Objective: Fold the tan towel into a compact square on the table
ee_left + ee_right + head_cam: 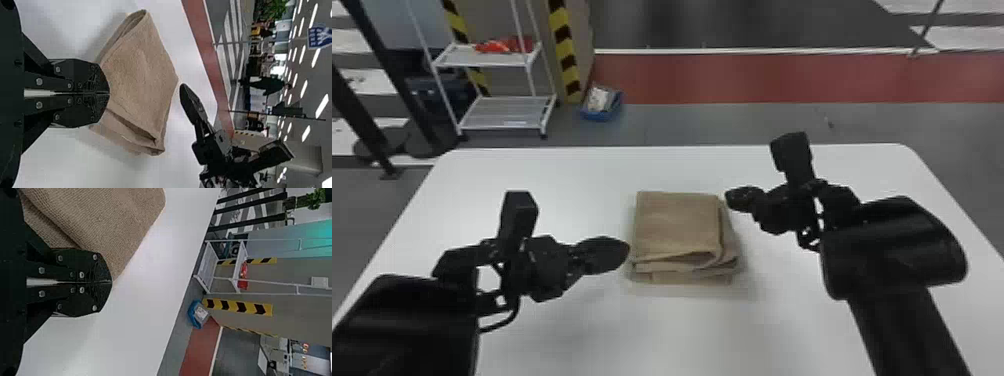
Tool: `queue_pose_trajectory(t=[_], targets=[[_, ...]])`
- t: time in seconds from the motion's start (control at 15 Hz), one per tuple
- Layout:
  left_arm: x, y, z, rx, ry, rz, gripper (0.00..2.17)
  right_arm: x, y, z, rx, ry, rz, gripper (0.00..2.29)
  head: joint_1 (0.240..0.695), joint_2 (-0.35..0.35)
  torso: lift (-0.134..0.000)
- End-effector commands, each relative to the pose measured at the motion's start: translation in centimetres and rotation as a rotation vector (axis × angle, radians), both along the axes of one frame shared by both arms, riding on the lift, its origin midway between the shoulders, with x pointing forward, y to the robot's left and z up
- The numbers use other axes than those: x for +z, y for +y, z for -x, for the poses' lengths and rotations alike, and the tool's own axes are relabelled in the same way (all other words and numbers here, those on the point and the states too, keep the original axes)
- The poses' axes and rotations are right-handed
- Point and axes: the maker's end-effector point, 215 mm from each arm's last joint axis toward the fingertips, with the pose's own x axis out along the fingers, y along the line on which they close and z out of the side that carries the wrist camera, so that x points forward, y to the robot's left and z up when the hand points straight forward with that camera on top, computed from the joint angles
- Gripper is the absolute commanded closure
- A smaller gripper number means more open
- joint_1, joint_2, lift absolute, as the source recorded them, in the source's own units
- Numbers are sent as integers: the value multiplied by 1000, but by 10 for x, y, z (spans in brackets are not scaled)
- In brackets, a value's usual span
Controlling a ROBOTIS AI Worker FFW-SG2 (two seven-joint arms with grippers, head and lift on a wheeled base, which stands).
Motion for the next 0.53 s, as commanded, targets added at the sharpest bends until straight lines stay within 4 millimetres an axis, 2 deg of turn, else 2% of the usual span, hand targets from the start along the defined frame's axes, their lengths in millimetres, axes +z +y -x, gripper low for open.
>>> queue_pose_trajectory(t=[0.0,0.13,0.27,0.4,0.47], targets=[[30,42,-5,137,8,96,-2,21,-4,30,-43,-24,-73,-2,695,31,-123],[55,84,-16,334,-42,157,16,38,-8,59,-89,-105,-104,-2,695,51,-123],[64,119,-21,530,-57,233,66,75,-7,83,-121,-332,-120,16,695,87,-123],[59,133,-19,664,-45,290,66,89,-12,108,-167,-433,-130,16,695,140,-123],[58,137,-17,724,-57,297,70,89,-22,117,-204,-448,-115,16,695,153,-123]])
